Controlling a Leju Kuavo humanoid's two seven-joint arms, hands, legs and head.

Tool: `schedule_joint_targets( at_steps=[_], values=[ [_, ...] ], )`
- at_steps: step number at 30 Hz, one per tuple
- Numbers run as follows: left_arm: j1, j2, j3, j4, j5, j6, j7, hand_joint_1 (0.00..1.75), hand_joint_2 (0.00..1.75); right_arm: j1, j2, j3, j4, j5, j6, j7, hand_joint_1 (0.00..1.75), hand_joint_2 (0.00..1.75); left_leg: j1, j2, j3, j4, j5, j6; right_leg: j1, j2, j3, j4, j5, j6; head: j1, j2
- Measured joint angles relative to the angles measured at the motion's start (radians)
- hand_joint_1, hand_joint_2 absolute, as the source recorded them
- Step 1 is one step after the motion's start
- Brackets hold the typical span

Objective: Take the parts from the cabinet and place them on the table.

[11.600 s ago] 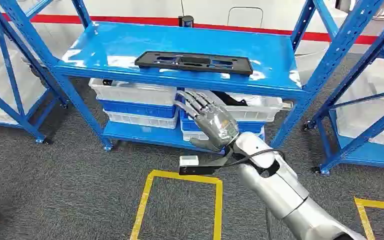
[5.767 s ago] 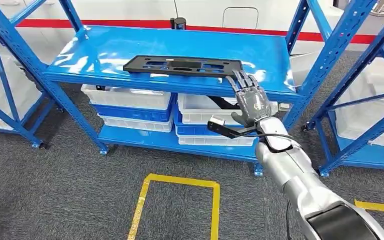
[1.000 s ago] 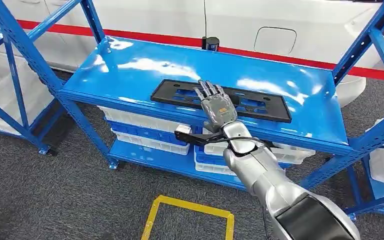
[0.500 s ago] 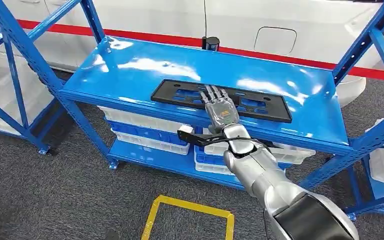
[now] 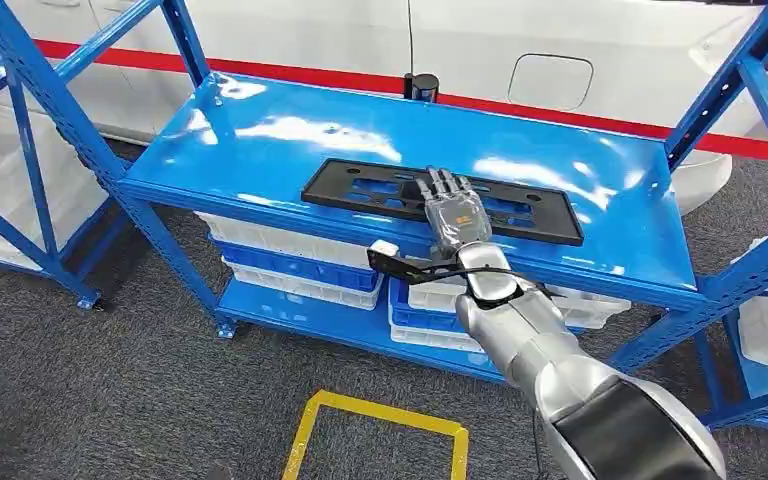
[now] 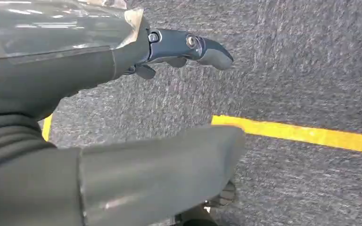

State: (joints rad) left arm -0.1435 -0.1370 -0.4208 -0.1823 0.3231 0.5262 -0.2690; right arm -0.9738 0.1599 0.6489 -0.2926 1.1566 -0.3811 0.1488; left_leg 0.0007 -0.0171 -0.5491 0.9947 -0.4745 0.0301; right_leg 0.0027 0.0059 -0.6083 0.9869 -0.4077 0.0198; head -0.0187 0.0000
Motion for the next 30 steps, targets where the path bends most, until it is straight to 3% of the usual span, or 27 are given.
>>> schedule_joint_targets(
  at_steps=[10,30],
  values=[
    [0.008,0.002,0.000,0.000,-0.001,-0.027,0.023,0.00,0.00,-0.035,-0.005,-0.036,0.002,-0.008,-0.032,-0.025,0.00,1.75,0.000,0.000,0.000,0.000,0.000,0.000,0.000,0.000,0.000,0.000,0.000,0.000,0.000,0.000],
    [0.009,0.002,0.000,0.000,-0.019,-0.036,0.023,0.00,0.00,-0.034,-0.005,-0.042,0.008,0.024,-0.011,-0.031,0.00,1.75,0.000,0.000,0.000,0.000,0.000,0.000,0.000,0.000,0.000,0.000,0.000,0.000,0.000,0.000]
  ],
)
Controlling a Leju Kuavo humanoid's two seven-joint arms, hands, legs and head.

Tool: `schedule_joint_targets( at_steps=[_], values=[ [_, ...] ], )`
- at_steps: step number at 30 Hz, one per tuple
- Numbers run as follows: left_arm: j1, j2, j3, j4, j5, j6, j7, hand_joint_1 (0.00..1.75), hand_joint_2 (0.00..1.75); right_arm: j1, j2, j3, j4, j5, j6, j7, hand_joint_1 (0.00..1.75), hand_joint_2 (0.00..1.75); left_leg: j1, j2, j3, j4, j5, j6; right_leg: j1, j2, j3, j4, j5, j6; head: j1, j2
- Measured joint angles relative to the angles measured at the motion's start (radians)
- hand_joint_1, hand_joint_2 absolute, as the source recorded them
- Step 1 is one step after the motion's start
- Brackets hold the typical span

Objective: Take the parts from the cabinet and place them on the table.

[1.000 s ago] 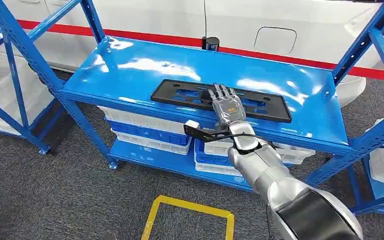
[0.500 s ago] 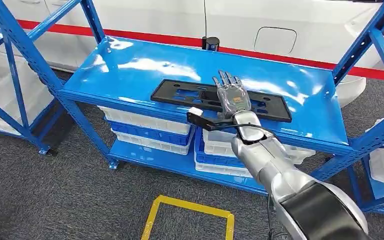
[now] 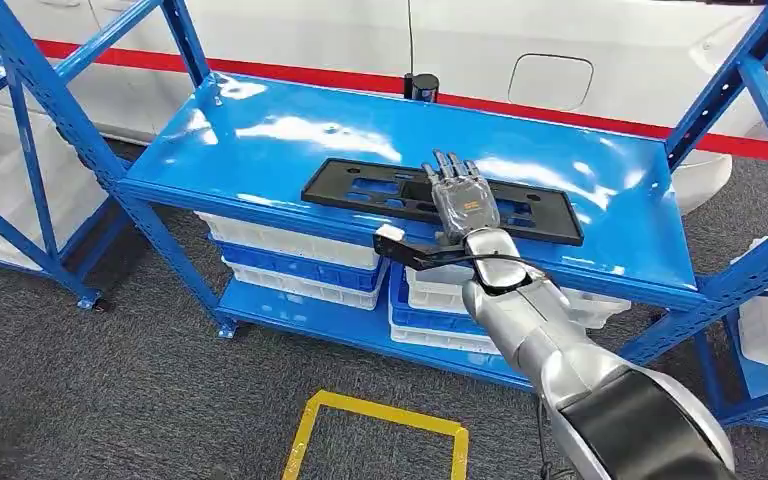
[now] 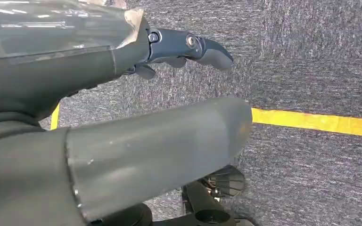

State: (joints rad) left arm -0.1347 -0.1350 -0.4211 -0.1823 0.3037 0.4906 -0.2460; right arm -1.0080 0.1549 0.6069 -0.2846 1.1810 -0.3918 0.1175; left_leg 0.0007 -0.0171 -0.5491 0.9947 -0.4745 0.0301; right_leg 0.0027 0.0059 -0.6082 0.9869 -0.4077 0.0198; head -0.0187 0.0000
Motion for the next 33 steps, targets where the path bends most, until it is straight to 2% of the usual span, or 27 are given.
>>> schedule_joint_targets(
  at_steps=[3,4,5,8,10,14,18,19,33],
  values=[
    [0.000,0.000,0.000,0.000,0.000,0.001,-0.003,0.00,0.00,0.004,0.000,0.000,0.001,0.003,0.004,0.000,0.00,1.75,0.000,0.000,0.000,0.000,0.000,0.000,0.000,0.000,0.000,0.000,0.000,0.000,0.000,0.000],
    [0.000,0.000,0.000,0.000,0.000,0.004,-0.010,0.00,0.00,0.006,0.000,0.000,0.001,0.003,0.008,0.000,0.66,1.75,0.000,0.000,0.000,0.000,0.000,0.000,0.000,0.000,0.000,0.000,0.000,0.000,0.000,0.000],
    [0.001,0.000,0.000,0.000,0.001,0.014,-0.024,0.00,0.00,0.008,0.000,0.000,0.002,0.003,0.014,-0.001,1.75,1.75,0.000,0.000,0.000,0.000,0.000,0.000,0.000,0.000,0.000,0.000,0.000,0.000,0.000,0.000],
    [0.001,-0.001,0.000,0.000,0.010,0.058,-0.068,0.00,0.00,0.015,0.000,0.000,0.003,0.004,0.028,-0.011,1.75,1.75,0.000,0.000,0.000,0.000,0.000,0.000,0.000,0.000,0.000,0.000,0.000,0.000,0.000,0.000],
    [0.002,-0.003,0.002,0.000,0.011,0.110,-0.120,0.00,0.00,0.019,0.000,0.000,0.003,0.006,0.036,-0.015,1.75,1.75,0.000,0.000,0.000,0.000,0.000,0.000,0.000,0.000,0.000,0.000,0.000,0.000,0.000,0.000],
    [0.002,-0.005,0.004,0.000,-0.018,0.180,-0.174,0.00,0.00,0.023,0.001,-0.002,0.004,0.016,0.035,-0.028,1.75,1.75,0.000,0.000,0.000,0.000,0.000,0.000,0.000,0.000,0.000,0.000,0.000,0.000,0.000,0.000],
    [0.001,-0.010,0.003,-0.001,-0.033,0.183,-0.183,0.00,0.00,0.021,0.004,-0.002,0.003,0.024,0.031,-0.031,1.75,1.75,0.000,0.000,0.000,0.000,0.000,0.000,0.000,0.000,0.000,0.000,0.000,0.000,0.000,0.000],
    [0.001,-0.012,0.003,-0.001,-0.035,0.186,-0.184,0.00,1.75,0.021,0.005,-0.002,0.003,0.024,0.030,-0.032,1.75,1.75,0.000,0.000,0.000,0.000,0.000,0.000,0.000,0.000,0.000,0.000,0.000,0.000,0.000,0.000],
    [0.001,-0.016,0.003,-0.001,-0.039,0.203,-0.228,0.00,1.75,0.028,0.008,-0.006,0.003,0.040,-0.010,-0.072,1.75,1.75,0.000,0.000,0.000,0.000,0.000,0.000,0.000,0.000,0.000,0.000,0.000,0.000,0.000,0.000]
  ],
)
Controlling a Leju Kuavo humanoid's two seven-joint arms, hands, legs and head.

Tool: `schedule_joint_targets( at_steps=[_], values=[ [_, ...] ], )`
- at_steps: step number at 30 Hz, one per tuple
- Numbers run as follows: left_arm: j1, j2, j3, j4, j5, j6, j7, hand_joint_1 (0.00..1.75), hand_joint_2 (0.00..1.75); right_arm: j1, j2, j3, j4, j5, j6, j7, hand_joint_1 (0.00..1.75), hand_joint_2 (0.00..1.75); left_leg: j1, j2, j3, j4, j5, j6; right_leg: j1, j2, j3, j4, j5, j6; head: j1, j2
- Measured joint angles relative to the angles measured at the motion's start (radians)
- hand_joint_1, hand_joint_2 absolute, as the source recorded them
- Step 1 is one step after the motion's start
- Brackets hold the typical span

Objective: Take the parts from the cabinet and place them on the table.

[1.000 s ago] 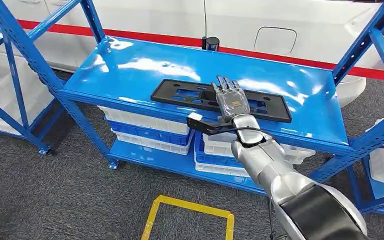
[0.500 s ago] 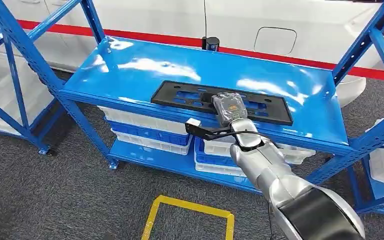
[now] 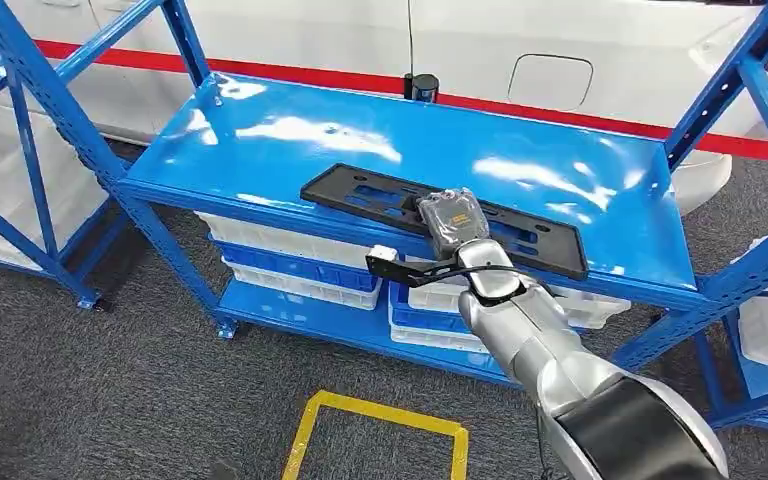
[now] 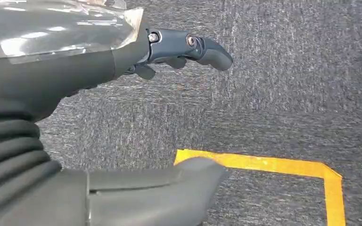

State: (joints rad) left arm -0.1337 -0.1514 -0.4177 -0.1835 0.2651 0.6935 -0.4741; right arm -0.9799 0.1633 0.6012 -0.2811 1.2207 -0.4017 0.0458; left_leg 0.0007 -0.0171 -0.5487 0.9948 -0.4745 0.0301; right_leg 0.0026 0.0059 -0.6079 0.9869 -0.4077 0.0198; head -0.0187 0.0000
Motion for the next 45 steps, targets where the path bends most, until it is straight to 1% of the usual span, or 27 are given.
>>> schedule_joint_targets(
  at_steps=[2,7,11,14,16,20,24,27,28,30,32,36,43,45],
  values=[
    [0.000,0.000,0.000,0.000,0.018,0.000,-0.007,0.00,1.75,0.000,0.000,-0.007,0.000,-0.004,-0.015,-0.011,1.75,1.75,0.000,0.000,0.000,0.000,0.000,0.000,0.000,0.000,0.000,0.000,0.000,0.000,0.000,0.000],
    [0.001,0.000,0.000,0.000,0.028,0.000,-0.016,0.00,1.75,-0.009,0.002,-0.034,-0.022,-0.030,-0.093,-0.069,1.75,1.75,0.000,0.000,-0.001,0.000,0.000,0.000,0.000,0.000,0.000,0.000,0.000,0.000,0.000,0.000],
    [0.001,0.000,0.000,0.000,0.036,0.000,-0.025,0.00,1.75,-0.046,0.005,-0.065,-0.074,-0.068,-0.159,-0.147,1.75,1.75,0.000,0.000,-0.001,0.000,0.000,0.000,0.000,0.000,0.000,0.000,0.000,0.000,0.000,0.000],
    [0.001,0.000,0.002,0.000,0.037,-0.005,-0.026,0.00,1.75,-0.082,0.007,-0.084,-0.132,-0.089,-0.177,-0.180,1.75,1.75,0.000,-0.001,-0.001,0.000,0.000,0.000,0.000,0.000,0.000,0.000,0.000,0.000,0.000,0.000],
    [0.001,0.000,0.002,0.000,0.041,-0.026,-0.026,0.00,1.75,-0.084,0.006,-0.092,-0.201,-0.094,-0.175,-0.191,1.75,1.75,0.000,-0.001,-0.001,0.000,0.000,0.000,0.000,0.000,0.000,0.000,0.000,0.000,0.000,0.000],
    [0.001,0.000,0.001,0.000,0.044,-0.038,-0.024,0.00,1.75,-0.080,-0.003,-0.097,-0.342,-0.090,-0.166,-0.190,1.75,1.75,0.000,0.000,-0.001,0.000,0.000,0.000,0.000,0.000,0.000,0.000,0.000,0.000,0.000,0.000],
    [0.000,0.000,0.001,0.000,0.041,-0.039,-0.024,0.00,1.75,-0.052,-0.021,-0.097,-0.474,-0.081,-0.128,-0.171,1.75,1.75,0.000,0.000,-0.001,0.000,0.000,0.000,0.000,0.000,0.000,0.000,0.000,0.000,0.000,0.000],
    [-0.002,0.000,0.001,-0.003,0.036,-0.039,-0.030,0.00,1.75,-0.028,-0.037,-0.097,-0.551,-0.074,-0.114,-0.163,1.75,1.75,-0.001,0.000,-0.001,0.000,0.000,0.000,0.000,0.000,0.000,0.000,0.000,0.000,0.000,0.000],
    [-0.002,0.000,0.001,-0.003,0.036,-0.039,-0.030,0.00,1.75,-0.023,-0.041,-0.097,-0.565,-0.073,-0.114,-0.163,1.75,1.75,-0.001,0.000,-0.001,0.000,0.000,0.000,0.000,0.000,0.000,0.000,0.000,0.000,0.000,0.000],
    [-0.003,0.000,0.001,-0.004,0.036,-0.070,-0.034,0.00,1.75,-0.013,-0.050,-0.097,-0.598,-0.073,-0.106,-0.156,1.75,1.75,-0.001,0.000,0.000,0.000,0.000,0.000,0.000,0.000,0.000,0.000,0.000,0.000,0.000,0.000],
    [-0.005,0.001,0.001,-0.004,0.034,-0.071,-0.036,0.00,1.75,-0.004,-0.060,-0.097,-0.633,-0.073,-0.088,-0.148,1.75,1.75,-0.001,0.000,0.000,0.000,0.000,0.000,0.000,0.000,0.000,0.000,0.000,0.000,0.000,0.000],
    [-0.014,0.004,0.001,-0.005,0.016,-0.062,0.010,0.00,1.75,0.016,-0.076,-0.097,-0.687,-0.079,-0.081,-0.135,1.75,1.75,0.000,0.000,0.000,0.000,0.000,0.000,0.000,0.000,0.000,0.000,0.000,0.000,0.000,0.000],
    [-0.022,0.011,0.001,-0.005,0.018,-0.055,0.037,0.00,1.75,0.029,-0.101,-0.101,-0.755,-0.079,-0.081,-0.127,1.75,1.75,0.000,0.000,0.000,0.000,0.000,0.000,0.000,0.000,-0.001,0.000,0.000,0.000,0.000,0.000],
    [-0.022,0.012,0.002,-0.004,0.019,-0.055,0.059,0.00,1.75,0.035,-0.107,-0.106,-0.771,-0.098,-0.081,-0.129,1.75,1.75,0.000,0.000,0.000,0.000,0.000,0.000,0.000,0.000,0.000,0.000,0.000,0.000,0.000,0.000]
  ],
)
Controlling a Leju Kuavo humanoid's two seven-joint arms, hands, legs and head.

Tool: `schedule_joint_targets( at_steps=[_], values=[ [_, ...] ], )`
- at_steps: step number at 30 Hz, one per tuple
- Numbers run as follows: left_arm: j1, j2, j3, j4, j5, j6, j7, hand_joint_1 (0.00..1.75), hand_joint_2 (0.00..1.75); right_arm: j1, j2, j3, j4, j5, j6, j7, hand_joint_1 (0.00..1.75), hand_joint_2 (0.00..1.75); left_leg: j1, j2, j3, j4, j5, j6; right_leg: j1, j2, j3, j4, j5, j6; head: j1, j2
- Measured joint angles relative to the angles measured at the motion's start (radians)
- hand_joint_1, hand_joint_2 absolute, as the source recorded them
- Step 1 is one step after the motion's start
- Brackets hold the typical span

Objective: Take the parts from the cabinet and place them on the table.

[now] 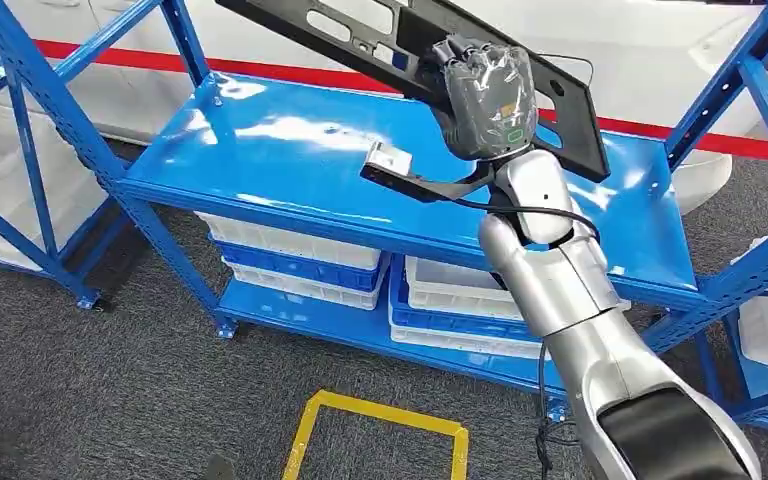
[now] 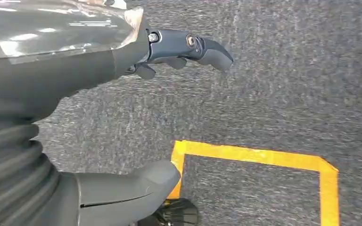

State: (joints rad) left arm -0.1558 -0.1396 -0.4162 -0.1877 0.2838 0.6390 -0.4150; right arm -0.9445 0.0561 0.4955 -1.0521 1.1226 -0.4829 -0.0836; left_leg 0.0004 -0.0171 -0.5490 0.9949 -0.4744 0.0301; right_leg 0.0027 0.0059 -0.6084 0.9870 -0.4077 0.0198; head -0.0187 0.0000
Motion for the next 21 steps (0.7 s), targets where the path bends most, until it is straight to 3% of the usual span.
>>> schedule_joint_targets(
  at_steps=[6,9,13,15,16,17,18,20,21],
  values=[
    [0.002,0.004,0.005,0.000,0.006,-0.019,0.102,0.00,1.75,0.035,-0.020,-0.015,-0.052,-0.046,0.009,-0.020,1.75,1.75,0.000,0.000,0.000,0.000,0.000,0.000,0.000,0.000,0.000,0.000,0.000,0.000,0.000,0.000],
    [0.001,0.006,0.005,0.000,0.005,-0.023,0.116,0.00,1.75,0.046,-0.026,-0.019,-0.064,-0.047,0.011,-0.020,1.75,1.75,0.000,0.000,0.000,0.000,0.000,0.000,0.000,0.000,0.000,0.000,0.000,0.000,0.000,0.000],
    [0.001,0.014,0.011,0.000,0.020,-0.084,0.143,0.00,1.75,0.068,-0.036,-0.029,-0.078,-0.050,0.008,-0.019,1.75,1.75,-0.004,-0.002,-0.002,0.007,-0.004,0.007,-0.008,0.000,0.000,-0.003,0.001,0.003,0.000,0.000],
    [0.000,0.019,0.012,0.000,0.025,-0.091,0.151,0.00,1.75,0.084,-0.042,-0.036,-0.090,-0.050,0.008,-0.019,1.75,1.75,-0.007,-0.002,-0.002,0.007,0.001,0.013,-0.011,0.000,0.001,-0.004,0.008,0.012,0.000,0.000],
    [-0.001,0.019,0.013,0.000,0.029,-0.092,0.153,0.00,1.75,0.087,-0.045,-0.041,-0.096,-0.051,0.008,-0.019,1.75,1.75,-0.005,0.000,0.002,-0.005,0.012,0.020,-0.006,0.001,0.003,-0.005,0.011,0.018,-0.002,0.000],
    [-0.002,0.020,0.013,0.000,0.030,-0.092,0.154,0.00,1.75,0.090,-0.050,-0.048,-0.099,-0.051,0.008,-0.019,1.75,1.75,0.005,0.008,0.009,-0.018,0.023,0.023,-0.006,0.000,-0.010,0.009,-0.006,0.016,0.000,0.000],
    [-0.002,0.021,0.014,0.000,0.031,-0.095,0.154,0.00,1.75,0.090,-0.053,-0.051,-0.102,-0.051,0.008,-0.019,1.75,1.75,0.004,0.008,0.008,-0.025,0.027,0.030,-0.005,0.000,-0.031,0.055,-0.040,0.008,0.002,0.000],
    [-0.001,0.024,0.018,0.000,0.037,-0.103,0.161,0.00,1.75,0.094,-0.058,-0.056,-0.103,-0.050,0.011,-0.019,1.75,1.75,0.004,0.010,0.004,-0.024,0.028,0.029,-0.009,0.000,-0.098,0.220,-0.110,0.001,0.005,0.000],
    [0.000,0.024,0.021,0.000,0.039,-0.104,0.161,0.00,1.75,0.100,-0.062,-0.057,-0.103,-0.049,0.013,-0.018,1.75,1.75,0.004,0.012,0.001,-0.024,0.029,0.028,-0.011,0.000,-0.130,0.302,-0.138,0.003,0.005,0.000]
  ],
)
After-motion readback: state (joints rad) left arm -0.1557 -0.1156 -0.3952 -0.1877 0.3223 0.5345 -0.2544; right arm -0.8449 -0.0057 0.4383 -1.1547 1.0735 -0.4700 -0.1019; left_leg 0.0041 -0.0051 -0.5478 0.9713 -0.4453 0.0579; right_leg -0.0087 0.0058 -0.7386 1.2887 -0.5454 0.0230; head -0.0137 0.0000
